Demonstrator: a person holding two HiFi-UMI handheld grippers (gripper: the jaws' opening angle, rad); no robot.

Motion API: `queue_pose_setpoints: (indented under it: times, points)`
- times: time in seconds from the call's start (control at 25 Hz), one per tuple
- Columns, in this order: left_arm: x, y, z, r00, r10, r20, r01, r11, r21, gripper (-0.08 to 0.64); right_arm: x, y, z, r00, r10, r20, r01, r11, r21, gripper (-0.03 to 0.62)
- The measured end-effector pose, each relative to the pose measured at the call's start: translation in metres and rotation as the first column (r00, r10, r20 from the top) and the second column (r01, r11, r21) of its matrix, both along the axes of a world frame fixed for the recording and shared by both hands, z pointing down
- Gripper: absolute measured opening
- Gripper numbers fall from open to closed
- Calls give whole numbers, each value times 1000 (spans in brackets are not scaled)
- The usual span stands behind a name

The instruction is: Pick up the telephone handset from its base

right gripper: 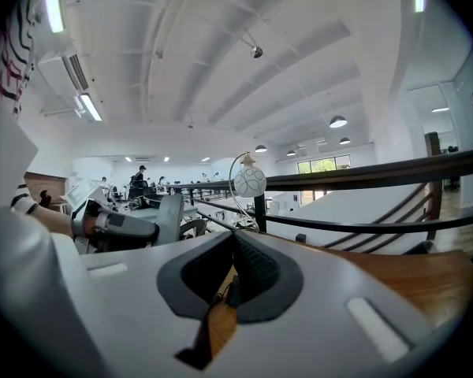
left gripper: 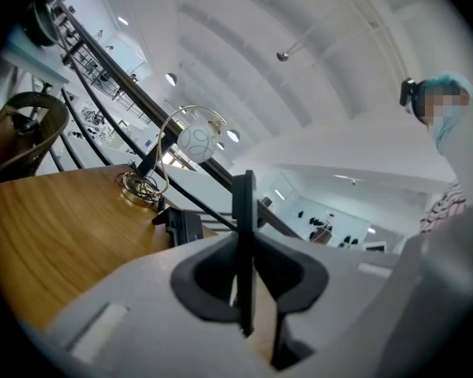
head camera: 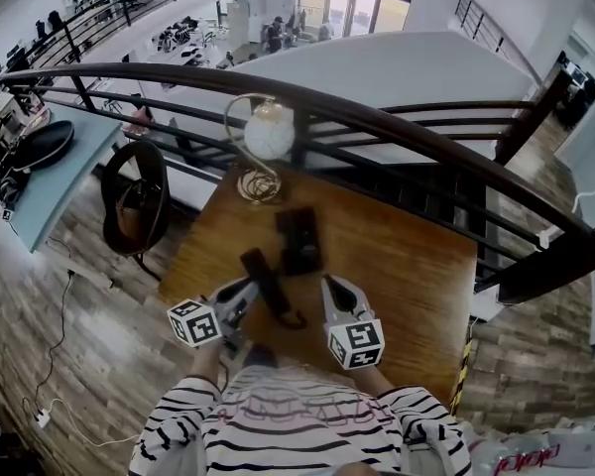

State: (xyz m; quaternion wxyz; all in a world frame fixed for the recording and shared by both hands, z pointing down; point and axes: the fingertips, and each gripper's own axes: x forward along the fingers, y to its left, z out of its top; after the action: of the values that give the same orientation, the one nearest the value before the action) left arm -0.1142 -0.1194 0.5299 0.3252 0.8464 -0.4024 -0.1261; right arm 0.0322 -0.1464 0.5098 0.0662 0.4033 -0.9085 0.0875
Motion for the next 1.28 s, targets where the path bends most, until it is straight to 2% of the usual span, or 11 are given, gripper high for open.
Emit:
queue_pose_setpoints:
  times: [0.64, 1.28]
  points:
    - [6, 60, 8, 998, -61, -35, 61, 998, -11, 58, 5, 50, 15, 999, -39, -2, 38, 999, -37, 2]
    - [14, 67, 16, 997, -70, -35, 69, 997, -34, 58, 11, 57, 23, 998, -53, -20, 52, 997, -50, 2]
